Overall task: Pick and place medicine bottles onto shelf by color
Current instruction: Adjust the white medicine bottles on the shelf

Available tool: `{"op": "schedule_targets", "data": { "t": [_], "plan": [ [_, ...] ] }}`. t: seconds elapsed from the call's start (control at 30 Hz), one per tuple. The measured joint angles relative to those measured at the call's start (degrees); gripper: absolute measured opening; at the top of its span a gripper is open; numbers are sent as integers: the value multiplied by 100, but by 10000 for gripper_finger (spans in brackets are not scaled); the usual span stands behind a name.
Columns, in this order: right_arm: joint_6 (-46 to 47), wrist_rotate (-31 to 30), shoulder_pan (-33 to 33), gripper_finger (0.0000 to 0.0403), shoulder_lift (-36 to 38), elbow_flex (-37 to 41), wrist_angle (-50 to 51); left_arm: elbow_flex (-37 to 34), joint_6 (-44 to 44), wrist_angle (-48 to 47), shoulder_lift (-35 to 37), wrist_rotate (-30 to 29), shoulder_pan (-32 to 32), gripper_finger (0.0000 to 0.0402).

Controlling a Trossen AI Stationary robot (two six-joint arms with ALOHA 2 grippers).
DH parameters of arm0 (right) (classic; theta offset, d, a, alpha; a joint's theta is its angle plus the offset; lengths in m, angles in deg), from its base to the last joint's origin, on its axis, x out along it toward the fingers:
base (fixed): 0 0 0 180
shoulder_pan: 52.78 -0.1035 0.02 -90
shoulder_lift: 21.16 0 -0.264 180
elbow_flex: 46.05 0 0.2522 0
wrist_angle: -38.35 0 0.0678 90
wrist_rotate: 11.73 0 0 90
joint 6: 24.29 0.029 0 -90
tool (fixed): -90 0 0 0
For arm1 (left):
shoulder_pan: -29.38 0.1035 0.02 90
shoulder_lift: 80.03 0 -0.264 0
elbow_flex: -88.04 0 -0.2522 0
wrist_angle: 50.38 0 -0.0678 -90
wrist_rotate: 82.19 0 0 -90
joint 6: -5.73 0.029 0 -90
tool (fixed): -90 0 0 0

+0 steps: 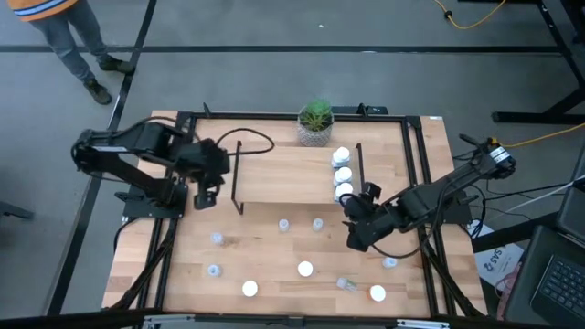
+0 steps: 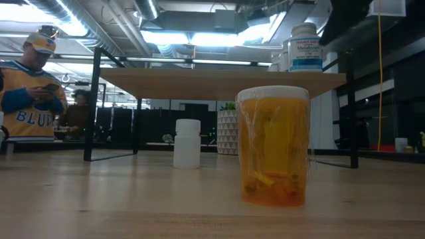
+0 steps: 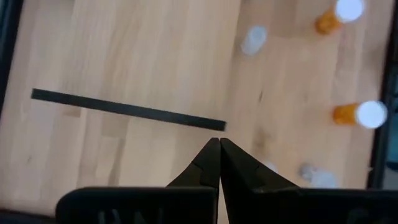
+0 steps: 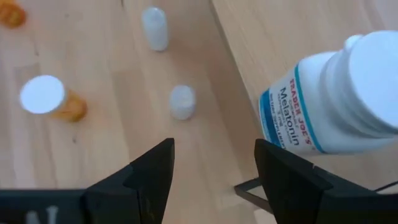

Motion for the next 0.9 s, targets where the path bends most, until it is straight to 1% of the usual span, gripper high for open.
{"op": "schedule_targets", "data": {
  "t": [0.23, 0.4, 0.53, 0.63, 0.77, 0.9],
  "plan": [
    [135, -534, 13, 224, 4, 299, -189, -8, -366, -486, 541, -1, -523, 0],
    [127, -538, 40, 224, 2, 387, -314, -25, -548, -487, 946, -34, -852, 0],
    [82, -650, 40, 224, 2, 389, -353, -87, -766, -446, 1291, -403, -1044, 0],
    [-22, -689, 80, 224, 2, 389, -355, -184, -969, -436, 1504, -691, -1118, 0],
    [-111, -688, 231, 224, 2, 389, -353, -424, -1194, -415, 1729, -834, -1136, 0],
    [-355, -656, 427, 224, 2, 389, -351, -723, -1309, -412, 1810, -860, -1138, 0]
  ]
}}
